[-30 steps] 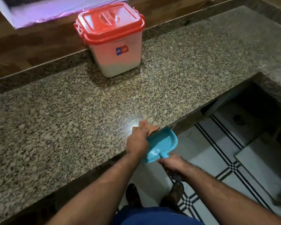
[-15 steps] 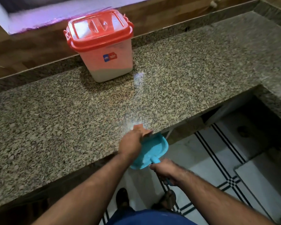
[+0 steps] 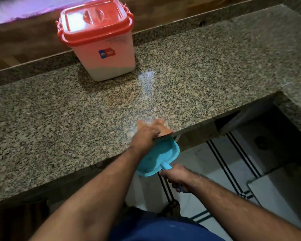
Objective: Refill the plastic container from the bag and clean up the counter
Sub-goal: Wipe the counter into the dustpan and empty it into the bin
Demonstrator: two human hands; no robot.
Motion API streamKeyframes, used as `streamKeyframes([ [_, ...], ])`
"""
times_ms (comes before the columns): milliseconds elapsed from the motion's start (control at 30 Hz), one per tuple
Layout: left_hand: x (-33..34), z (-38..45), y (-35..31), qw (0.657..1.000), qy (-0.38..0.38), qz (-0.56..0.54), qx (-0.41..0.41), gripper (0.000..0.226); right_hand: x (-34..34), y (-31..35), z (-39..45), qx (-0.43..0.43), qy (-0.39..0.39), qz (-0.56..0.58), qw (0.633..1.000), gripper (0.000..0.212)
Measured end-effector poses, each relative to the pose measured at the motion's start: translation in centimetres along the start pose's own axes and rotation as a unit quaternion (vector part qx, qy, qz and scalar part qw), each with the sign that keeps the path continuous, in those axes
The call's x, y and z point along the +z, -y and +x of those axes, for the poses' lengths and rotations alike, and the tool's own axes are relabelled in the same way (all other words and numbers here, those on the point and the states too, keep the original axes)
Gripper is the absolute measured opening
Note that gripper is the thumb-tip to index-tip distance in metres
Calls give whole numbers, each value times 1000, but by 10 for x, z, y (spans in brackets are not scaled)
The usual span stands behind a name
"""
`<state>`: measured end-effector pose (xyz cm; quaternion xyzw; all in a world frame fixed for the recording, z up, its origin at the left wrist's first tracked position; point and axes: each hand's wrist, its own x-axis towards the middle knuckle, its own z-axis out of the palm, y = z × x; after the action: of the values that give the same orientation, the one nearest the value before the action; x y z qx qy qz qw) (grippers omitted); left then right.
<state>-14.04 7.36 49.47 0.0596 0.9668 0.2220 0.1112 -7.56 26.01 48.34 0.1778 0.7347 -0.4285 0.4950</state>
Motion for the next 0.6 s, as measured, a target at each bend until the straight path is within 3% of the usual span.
streamKeyframes([
  [100,-25,-35,27,987,-16,-120,-101,25,0,1,0,0,11,-23,1000,7],
  [200,-52,-74,53,893,-136,-355,-240,15,7,2,5,-1,11,-42,999,2],
  [267,-53,-99,67,861,-238,-319,-317,24,17,4,9,-2,22,-52,998,11],
  [333,-34,-110,74,875,-267,-163,-369,24,27,8,14,-9,32,-52,998,17],
  [400,-3,-105,67,895,-255,-83,-356,36,37,14,17,-17,42,-50,998,16],
  [467,15,-89,57,933,-205,-91,-283,48,48,20,22,-21,48,-58,997,15],
  [533,8,-69,49,966,-137,-112,-186,34,55,21,27,-21,48,-53,997,11],
  [600,-10,-57,45,979,-68,-133,-138,26,62,19,29,-17,55,-60,997,5],
])
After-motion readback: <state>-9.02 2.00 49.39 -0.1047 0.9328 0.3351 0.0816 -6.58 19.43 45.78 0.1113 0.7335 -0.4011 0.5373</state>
